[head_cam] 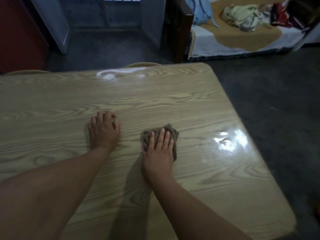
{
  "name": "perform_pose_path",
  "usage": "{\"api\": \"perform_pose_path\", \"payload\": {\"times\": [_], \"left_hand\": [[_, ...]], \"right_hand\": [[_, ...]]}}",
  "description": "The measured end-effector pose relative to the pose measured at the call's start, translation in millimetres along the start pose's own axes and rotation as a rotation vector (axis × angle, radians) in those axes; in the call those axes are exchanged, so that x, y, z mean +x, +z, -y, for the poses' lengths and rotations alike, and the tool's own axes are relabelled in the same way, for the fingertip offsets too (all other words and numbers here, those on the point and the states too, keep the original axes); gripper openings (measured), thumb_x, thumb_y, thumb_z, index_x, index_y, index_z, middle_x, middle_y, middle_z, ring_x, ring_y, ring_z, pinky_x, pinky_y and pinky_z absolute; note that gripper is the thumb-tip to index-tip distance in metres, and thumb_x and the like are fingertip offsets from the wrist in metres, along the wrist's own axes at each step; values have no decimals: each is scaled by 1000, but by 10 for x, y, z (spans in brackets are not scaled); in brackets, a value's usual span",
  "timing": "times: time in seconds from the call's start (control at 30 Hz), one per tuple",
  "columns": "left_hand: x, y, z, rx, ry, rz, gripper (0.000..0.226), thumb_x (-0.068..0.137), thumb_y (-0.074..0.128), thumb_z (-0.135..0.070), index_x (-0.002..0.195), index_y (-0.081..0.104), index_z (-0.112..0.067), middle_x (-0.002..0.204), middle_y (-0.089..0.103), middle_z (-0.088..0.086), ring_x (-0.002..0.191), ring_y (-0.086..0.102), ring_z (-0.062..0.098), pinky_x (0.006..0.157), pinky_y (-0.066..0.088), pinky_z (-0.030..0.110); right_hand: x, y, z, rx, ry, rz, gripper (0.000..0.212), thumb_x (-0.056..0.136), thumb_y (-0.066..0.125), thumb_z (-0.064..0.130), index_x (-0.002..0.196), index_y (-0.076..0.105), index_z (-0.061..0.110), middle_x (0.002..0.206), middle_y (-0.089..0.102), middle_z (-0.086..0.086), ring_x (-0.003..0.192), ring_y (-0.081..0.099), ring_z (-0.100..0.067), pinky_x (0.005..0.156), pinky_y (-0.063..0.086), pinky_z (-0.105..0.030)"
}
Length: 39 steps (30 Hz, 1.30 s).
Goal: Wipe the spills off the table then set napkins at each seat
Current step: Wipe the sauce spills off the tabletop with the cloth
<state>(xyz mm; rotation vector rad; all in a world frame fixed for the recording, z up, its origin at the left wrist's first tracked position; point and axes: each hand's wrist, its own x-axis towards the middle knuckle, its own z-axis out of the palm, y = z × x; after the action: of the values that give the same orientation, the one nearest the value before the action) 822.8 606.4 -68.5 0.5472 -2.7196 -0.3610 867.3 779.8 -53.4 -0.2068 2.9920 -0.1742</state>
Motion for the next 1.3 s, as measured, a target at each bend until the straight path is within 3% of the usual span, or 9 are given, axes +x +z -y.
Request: {"api": "perform_pose_path", "payload": {"times": [0.23,0.4,0.57,0.7,0.77,0.87,1.0,1.17,1.3], "left_hand": [[-4,9,8,-2,0,6,34,80,36,-36,99,57,-17,104,55,17,100,52,38,82,41,46],[-1,21,31,-11,4,-1,33,81,36,-36,99,57,-17,105,55,16,101,51,38,84,40,46],[7,27,48,-8,11,-7,32,81,36,-36,98,57,-18,105,55,15,101,52,37,84,40,45],[6,24,45,-14,14,-9,32,81,38,-35,99,57,-18,105,56,14,100,53,37,84,40,45],[2,22,46,-19,15,-19,31,81,38,-35,99,57,-18,104,56,15,99,53,37,83,41,45],[11,23,41,-25,17,-32,30,80,39,-35,97,57,-18,102,56,14,98,53,37,84,40,44],[12,24,34,-28,14,-24,31,80,37,-37,97,56,-20,103,56,14,99,53,36,85,39,44],[-1,21,35,-38,18,-15,31,79,37,-36,98,56,-19,103,55,14,100,52,36,86,40,45],[11,16,50,-43,15,-18,32,79,37,-37,98,56,-19,103,55,14,100,53,36,86,40,45]], "right_hand": [[-263,97,-474,21,-452,-23,65,91,36,41,152,29,19,161,15,-13,149,11,-31,117,16,-46],[107,75,-799,-57,-592,-103,62,93,36,46,148,37,18,157,27,-12,146,24,-31,117,23,-45],[553,-80,-958,-84,-464,-68,63,90,32,46,142,47,14,151,39,-16,138,38,-36,109,34,-53],[718,-242,-925,-83,-334,110,80,84,5,58,154,11,21,162,-2,-9,150,-2,-26,120,-1,-41],[679,-277,-864,-95,-283,85,72,94,23,53,155,11,17,163,-2,-9,150,-3,-25,120,-1,-38],[584,-283,-761,-46,-202,-50,54,96,46,24,144,36,0,156,28,-18,147,23,-28,117,21,-38],[527,-440,-534,-33,-117,-305,21,85,59,10,104,65,7,99,73,-15,93,71,-31,68,54,-32],[577,-740,-421,551,145,-302,19,88,53,28,102,59,18,89,71,-11,87,65,-33,76,51,-42],[692,-907,-608,922,376,-333,13,84,54,21,91,63,16,69,66,2,83,66,-26,72,49,-29]]}}
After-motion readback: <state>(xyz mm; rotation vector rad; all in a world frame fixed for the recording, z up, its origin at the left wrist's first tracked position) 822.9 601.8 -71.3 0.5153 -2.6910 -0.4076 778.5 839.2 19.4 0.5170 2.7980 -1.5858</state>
